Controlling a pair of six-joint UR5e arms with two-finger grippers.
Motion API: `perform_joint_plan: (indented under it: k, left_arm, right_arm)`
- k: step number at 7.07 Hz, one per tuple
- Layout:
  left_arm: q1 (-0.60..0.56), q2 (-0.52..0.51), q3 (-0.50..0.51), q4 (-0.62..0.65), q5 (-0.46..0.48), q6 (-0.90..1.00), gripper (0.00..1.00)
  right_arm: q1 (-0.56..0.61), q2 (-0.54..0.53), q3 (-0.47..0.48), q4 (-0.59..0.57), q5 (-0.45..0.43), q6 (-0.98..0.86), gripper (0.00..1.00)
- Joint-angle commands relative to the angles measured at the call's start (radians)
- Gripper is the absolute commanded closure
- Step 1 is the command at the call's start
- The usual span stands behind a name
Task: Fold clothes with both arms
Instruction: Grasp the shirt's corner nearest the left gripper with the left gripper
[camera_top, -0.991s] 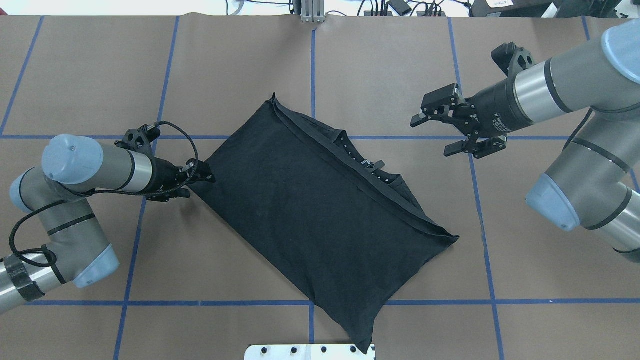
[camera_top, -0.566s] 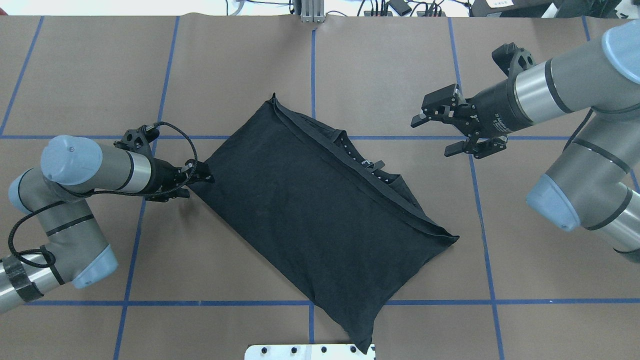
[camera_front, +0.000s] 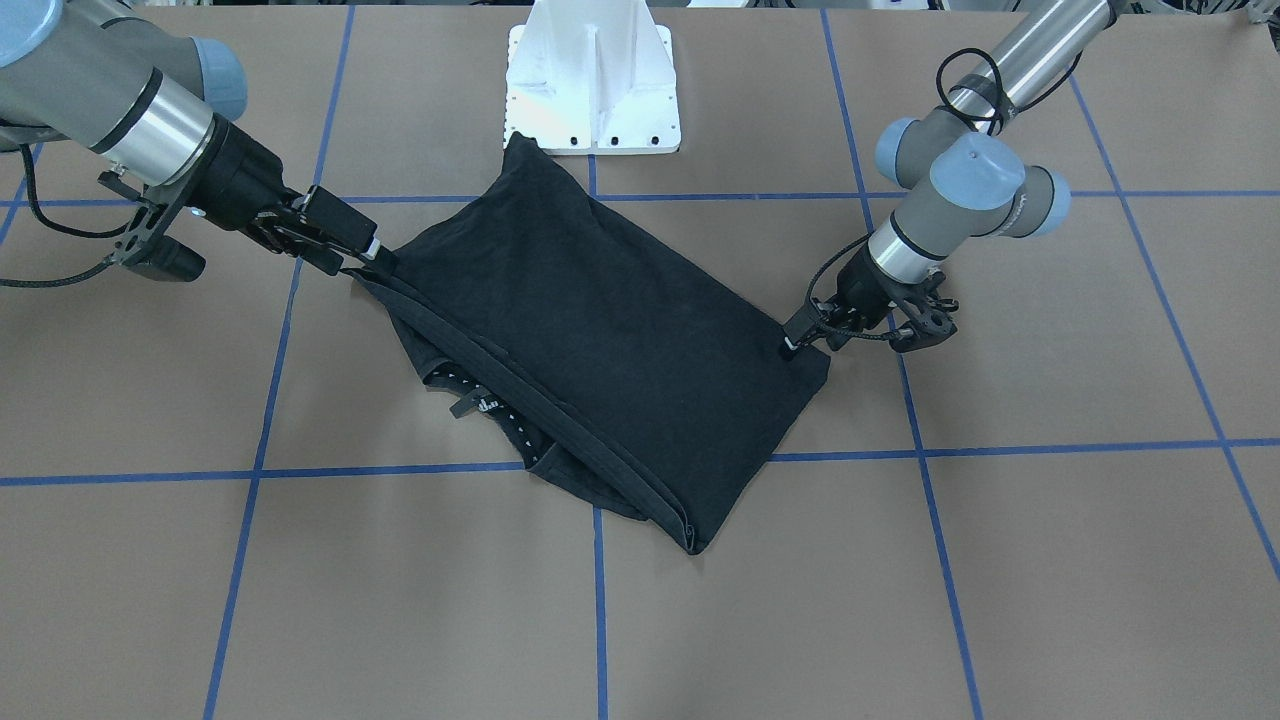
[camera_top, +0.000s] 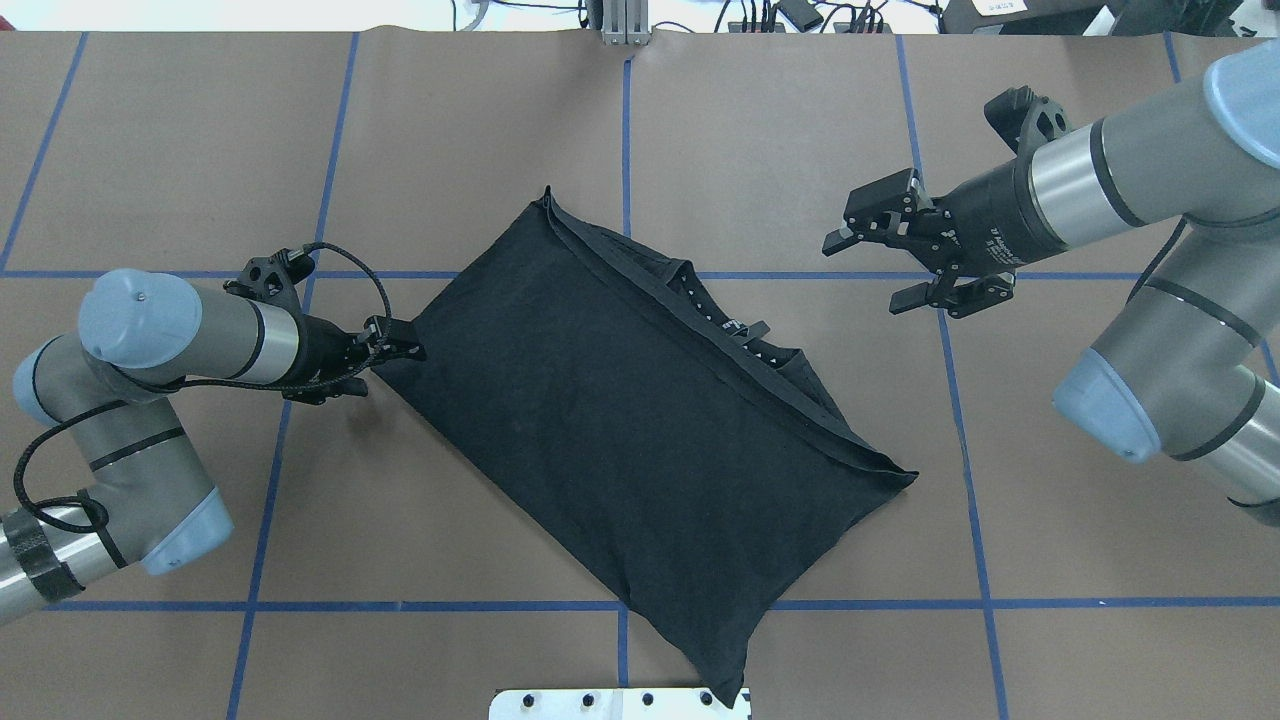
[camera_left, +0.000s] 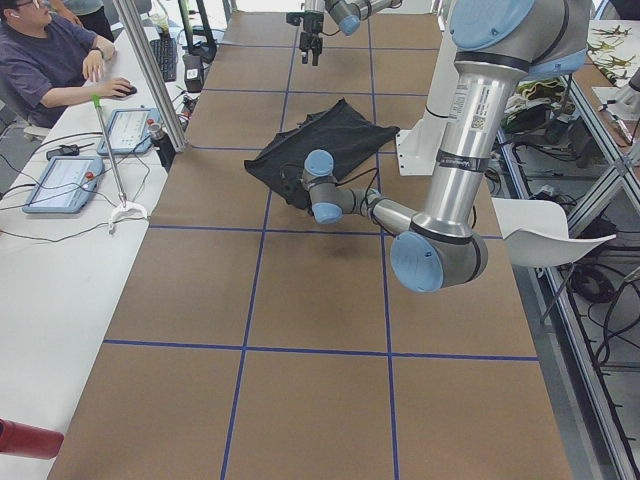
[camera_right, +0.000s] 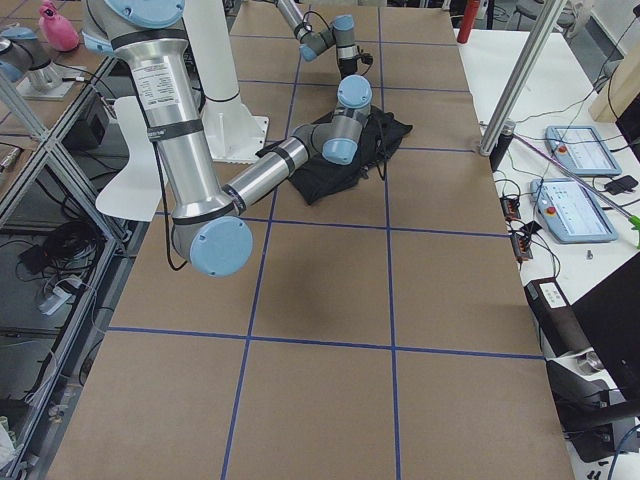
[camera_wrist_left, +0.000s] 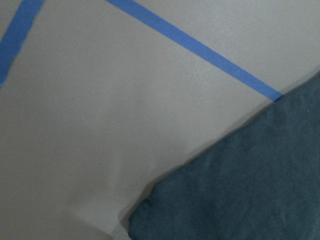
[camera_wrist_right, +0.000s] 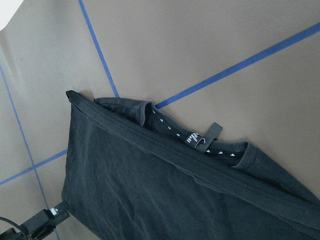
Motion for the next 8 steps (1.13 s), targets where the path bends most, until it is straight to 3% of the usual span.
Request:
perform_joint_plan:
  k: [1, 2, 3, 8]
  left_arm:
    - [0.002, 0.0, 0.003, 0.004, 0.004, -0.001, 0.07]
    - [0.004, -0.002, 0.003, 0.007, 0.004, -0.001, 0.22]
    - [0.004, -0.005, 0.001, 0.007, 0.004, 0.0, 0.3]
    - [-0.005, -0.008, -0.002, 0.007, 0.003, 0.002, 0.33]
  right_arm:
    - [0.0, 0.0, 0.0, 0.0, 0.0, 0.0, 0.0]
    - [0.0, 0.0, 0.0, 0.0, 0.002, 0.0, 0.0]
    - [0.0, -0.002, 0.0, 0.0, 0.002, 0.0, 0.0]
    - [0.0, -0.006, 0.0, 0.0, 0.005, 0.0, 0.0]
